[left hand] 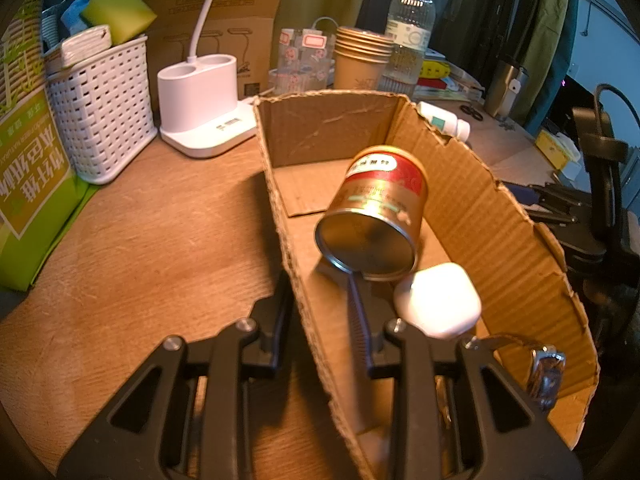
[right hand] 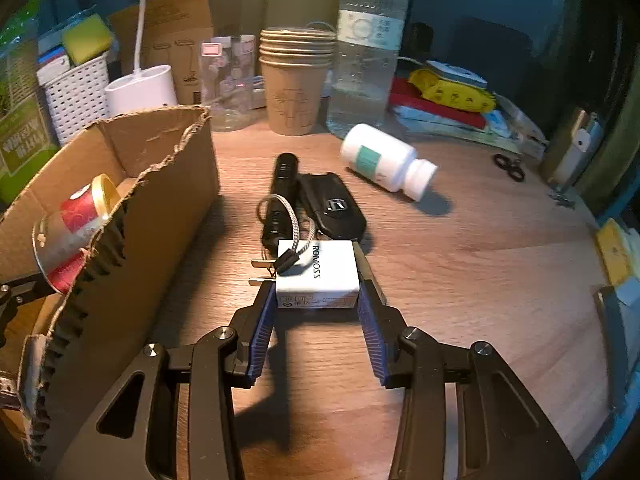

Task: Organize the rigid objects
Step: 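Carry the white charger with the right tool and release it in the box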

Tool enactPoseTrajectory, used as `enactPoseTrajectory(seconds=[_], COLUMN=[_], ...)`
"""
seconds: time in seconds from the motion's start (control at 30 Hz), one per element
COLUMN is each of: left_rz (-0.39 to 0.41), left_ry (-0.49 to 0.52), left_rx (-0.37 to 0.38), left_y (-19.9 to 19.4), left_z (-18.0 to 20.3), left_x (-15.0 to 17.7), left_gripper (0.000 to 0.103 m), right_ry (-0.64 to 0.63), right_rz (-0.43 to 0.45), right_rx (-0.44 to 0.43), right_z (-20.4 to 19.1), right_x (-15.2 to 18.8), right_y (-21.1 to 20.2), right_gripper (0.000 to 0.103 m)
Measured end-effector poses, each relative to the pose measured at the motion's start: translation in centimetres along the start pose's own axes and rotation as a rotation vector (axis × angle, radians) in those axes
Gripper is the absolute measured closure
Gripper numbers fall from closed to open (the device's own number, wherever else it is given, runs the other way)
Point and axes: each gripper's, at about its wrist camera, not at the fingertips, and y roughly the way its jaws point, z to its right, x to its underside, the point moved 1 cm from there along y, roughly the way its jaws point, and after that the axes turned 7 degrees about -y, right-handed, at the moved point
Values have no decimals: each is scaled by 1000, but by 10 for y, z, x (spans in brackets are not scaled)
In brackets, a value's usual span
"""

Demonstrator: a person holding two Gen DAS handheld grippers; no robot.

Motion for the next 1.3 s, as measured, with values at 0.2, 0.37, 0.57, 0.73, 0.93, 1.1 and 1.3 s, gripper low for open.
enactPoseTrajectory(seconds=[0.2, 0.37, 0.57, 0.73, 0.93, 1.1, 1.3], left_rz=[0, 0, 0, 0, 0, 0, 0], left_ry=[0, 0, 0, 0, 0, 0, 0], left_rx=[0, 0, 0, 0, 0, 0, 0], left_y=[0, 0, 0, 0, 0, 0, 0], left_z=[0, 0, 0, 0, 0, 0, 0], left_x=[0, 0, 0, 0, 0, 0, 0], left_gripper=[74, 74, 74, 74, 74, 74, 74], right_ry=[-8, 7, 28, 59, 73, 107, 121], right_rz=[6, -19, -45, -35, -54, -57, -39], right_rx=[113, 158, 121, 75, 47, 23, 34], right_z=[7, 14, 16, 17, 16, 23, 27], right_x=[3, 8, 11, 8, 4, 5, 8], right_y=[-8, -5, 0, 2, 11, 13, 6], right_gripper=[60, 60, 60, 34, 34, 35, 43])
